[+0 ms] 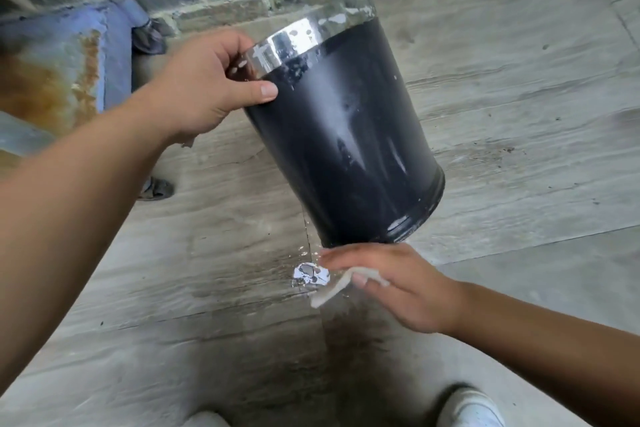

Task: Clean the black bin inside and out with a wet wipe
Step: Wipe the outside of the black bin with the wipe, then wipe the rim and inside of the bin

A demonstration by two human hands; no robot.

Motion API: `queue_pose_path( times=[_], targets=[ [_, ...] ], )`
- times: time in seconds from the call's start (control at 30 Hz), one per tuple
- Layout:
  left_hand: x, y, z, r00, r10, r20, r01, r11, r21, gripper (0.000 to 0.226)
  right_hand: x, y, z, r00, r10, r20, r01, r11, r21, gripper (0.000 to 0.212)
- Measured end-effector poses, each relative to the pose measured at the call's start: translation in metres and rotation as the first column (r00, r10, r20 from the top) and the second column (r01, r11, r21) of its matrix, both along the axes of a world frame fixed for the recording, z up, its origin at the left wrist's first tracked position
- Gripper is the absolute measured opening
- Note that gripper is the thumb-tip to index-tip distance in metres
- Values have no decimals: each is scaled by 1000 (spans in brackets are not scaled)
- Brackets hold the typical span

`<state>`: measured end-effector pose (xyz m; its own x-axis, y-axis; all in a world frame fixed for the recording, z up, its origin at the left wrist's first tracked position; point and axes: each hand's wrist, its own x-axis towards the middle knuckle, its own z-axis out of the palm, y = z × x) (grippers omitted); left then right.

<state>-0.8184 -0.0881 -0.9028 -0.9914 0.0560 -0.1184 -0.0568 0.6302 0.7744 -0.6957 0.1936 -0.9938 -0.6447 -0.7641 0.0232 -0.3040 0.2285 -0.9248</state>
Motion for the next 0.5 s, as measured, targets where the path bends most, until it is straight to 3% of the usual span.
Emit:
queue_pose_path(
  times=[0.07,0.17,0.33,0.5],
  targets=[
    [0,3,7,998,-30,-63,25,997,-79,25,-14,-2,10,925,-212,316,268,952,-145,30],
    [3,3,21,991,-46,-127,18,976,-217,30,-46,-5,27,700,-283,656,594,740,-315,33],
    [12,10,21,960,-101,-261,-16,910,-413,24,-103,-19,51,559,-319,765,796,463,-389,31],
    [17,12,-19,955,-88,-284,-76,850,-521,19,-149,-54,52,524,-443,727,833,446,-328,33]
  ],
)
